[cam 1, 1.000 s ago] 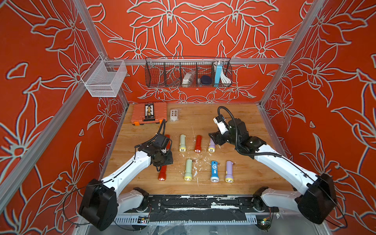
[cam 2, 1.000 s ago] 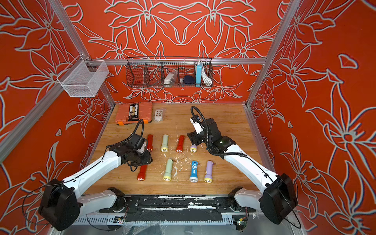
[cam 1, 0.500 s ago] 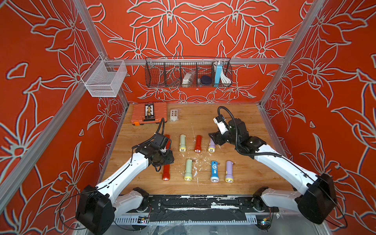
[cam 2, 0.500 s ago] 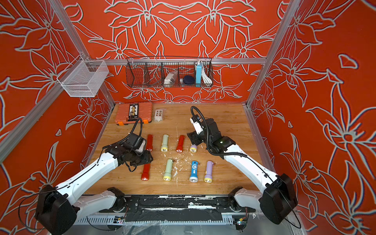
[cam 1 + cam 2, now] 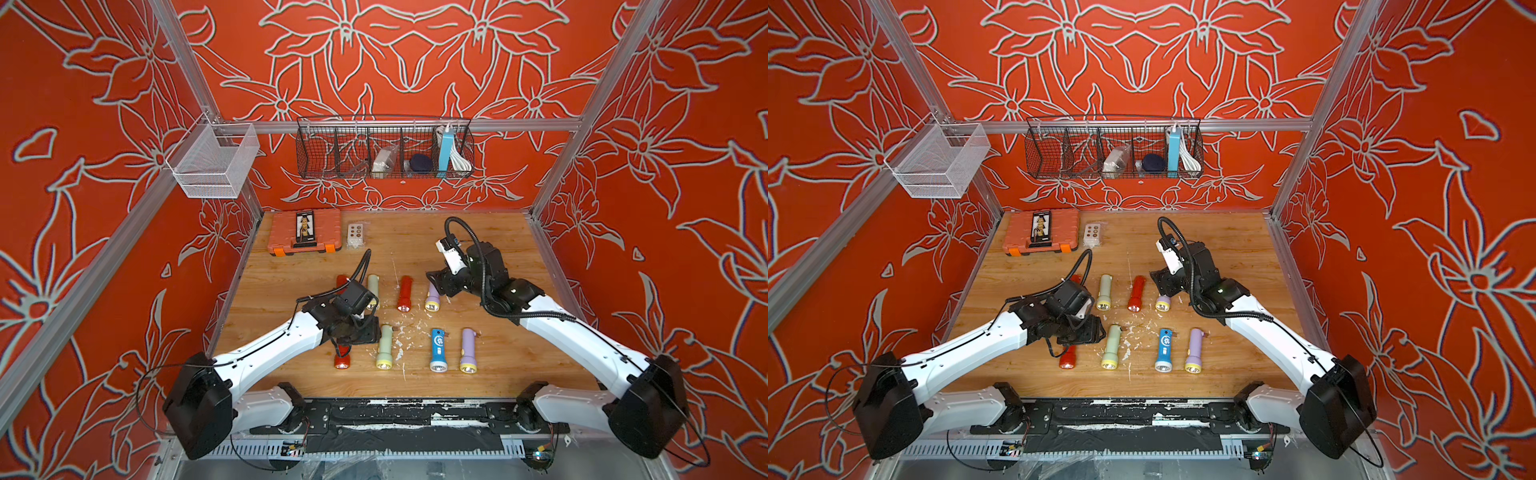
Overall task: Close the plug at the bottom of the flashlight
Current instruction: Pick up the flashlight from the center of the board.
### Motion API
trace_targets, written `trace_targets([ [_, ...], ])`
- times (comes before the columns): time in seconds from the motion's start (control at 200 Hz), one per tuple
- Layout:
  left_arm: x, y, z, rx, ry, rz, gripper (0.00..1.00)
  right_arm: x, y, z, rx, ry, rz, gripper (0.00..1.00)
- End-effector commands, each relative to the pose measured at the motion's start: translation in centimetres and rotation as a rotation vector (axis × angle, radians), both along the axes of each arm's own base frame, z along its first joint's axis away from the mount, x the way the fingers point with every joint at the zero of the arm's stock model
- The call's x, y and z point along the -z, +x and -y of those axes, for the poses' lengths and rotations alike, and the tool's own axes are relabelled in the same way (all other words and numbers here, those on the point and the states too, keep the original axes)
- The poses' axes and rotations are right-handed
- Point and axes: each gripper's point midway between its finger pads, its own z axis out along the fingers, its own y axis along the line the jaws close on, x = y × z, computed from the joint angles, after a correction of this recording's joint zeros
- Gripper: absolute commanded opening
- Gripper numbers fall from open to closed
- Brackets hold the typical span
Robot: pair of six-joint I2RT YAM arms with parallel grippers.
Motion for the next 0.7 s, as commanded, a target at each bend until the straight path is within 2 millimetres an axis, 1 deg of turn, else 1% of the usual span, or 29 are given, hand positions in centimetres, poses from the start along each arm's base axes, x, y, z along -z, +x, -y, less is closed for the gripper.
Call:
trace_targets([
  [0.0,-0.2,0.8,1.3,0.013,0.019,0.027,0.66,-0.5,-0.3,0.5,0.002,0.004,0.012,0.74],
  [0.27,2.4,1.2,3.0,0.070,0.068,-0.017,0.66,-0.3,-0.1,0.7,0.008,-0.002,0.012,0.74],
  [0.45,3.9,1.9,3.4,0.088,0.123,-0.035,0.65,-0.4,-0.2,0.7,0.007,0.000,0.017,0.74],
  [0.575,5.2,1.5,4.1,0.104,0.129,-0.070,0.64,-0.4,-0.2,0.7,0.007,-0.001,0.017,0.74],
  [0.696,6.4,0.9,4.3,0.113,0.153,-0.095,0.61,-0.2,-0.1,0.7,0.008,-0.006,0.013,0.74],
])
